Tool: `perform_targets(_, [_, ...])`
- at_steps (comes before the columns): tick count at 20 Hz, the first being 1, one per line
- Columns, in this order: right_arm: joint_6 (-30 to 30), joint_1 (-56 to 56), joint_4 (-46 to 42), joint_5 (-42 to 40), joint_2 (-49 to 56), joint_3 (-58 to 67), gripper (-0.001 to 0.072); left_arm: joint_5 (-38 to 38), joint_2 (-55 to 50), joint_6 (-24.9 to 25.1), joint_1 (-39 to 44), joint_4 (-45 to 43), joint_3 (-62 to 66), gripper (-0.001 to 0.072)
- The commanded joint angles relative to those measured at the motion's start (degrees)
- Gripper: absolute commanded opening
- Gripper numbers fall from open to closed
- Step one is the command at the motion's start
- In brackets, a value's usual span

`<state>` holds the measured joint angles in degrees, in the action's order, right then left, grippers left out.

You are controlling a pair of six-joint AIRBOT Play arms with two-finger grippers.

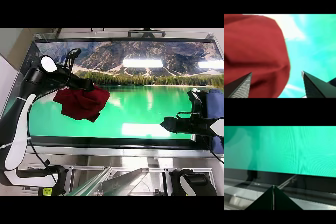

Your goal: Fold the shirts.

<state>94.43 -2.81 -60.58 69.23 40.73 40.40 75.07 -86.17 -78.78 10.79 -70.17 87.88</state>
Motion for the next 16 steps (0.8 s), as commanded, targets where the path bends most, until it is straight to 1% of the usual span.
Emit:
perform_targets(1, [0.0,0.0,0.0,-0.4,0.0,0.0,0.0016,9.0,-2.0,-2.1,-3.8,-11.6,-0.7,0.0720])
perform_targets(2, [0.0,0.0,0.0,-0.3,0.0,0.0,0.0016,9.5,-1.9,-2.4,-6.2,-13.4,-2.6,0.0720])
perform_targets(3, [0.0,0.0,0.0,-0.3,0.0,0.0,0.0016,9.8,-1.6,-2.4,-9.2,-13.3,-5.1,0.0720])
perform_targets(5, [0.0,0.0,0.0,-0.3,0.0,0.0,0.0016,9.0,-1.0,-2.4,-15.0,-10.9,-10.1,0.0720])
perform_targets(7, [0.0,0.0,0.0,-1.6,0.0,0.0,0.0016,5.2,-1.0,-2.2,-20.6,-5.4,-15.5,0.0720])
perform_targets(9, [0.0,0.0,0.0,-2.0,0.1,0.0,0.0016,-0.6,-1.0,-1.2,-24.2,-1.0,-20.0,0.0720])
perform_targets(11, [0.0,0.0,0.0,-1.9,0.1,0.0,0.0016,-5.5,-1.0,-0.5,-26.2,0.4,-23.2,0.0720])
perform_targets(13, [0.0,0.0,0.0,-1.9,0.1,0.0,0.0016,-9.4,-1.0,2.4,-26.6,4.7,-25.4,0.0720])
perform_targets(15, [0.0,0.0,0.0,-2.0,0.4,0.0,0.0016,-12.4,-1.0,7.1,-26.3,13.2,-27.3,0.0711])
perform_targets(16, [0.0,0.0,0.0,-2.0,0.5,0.0,0.0016,-12.6,-1.4,9.7,-25.7,17.3,-27.4,0.0694])
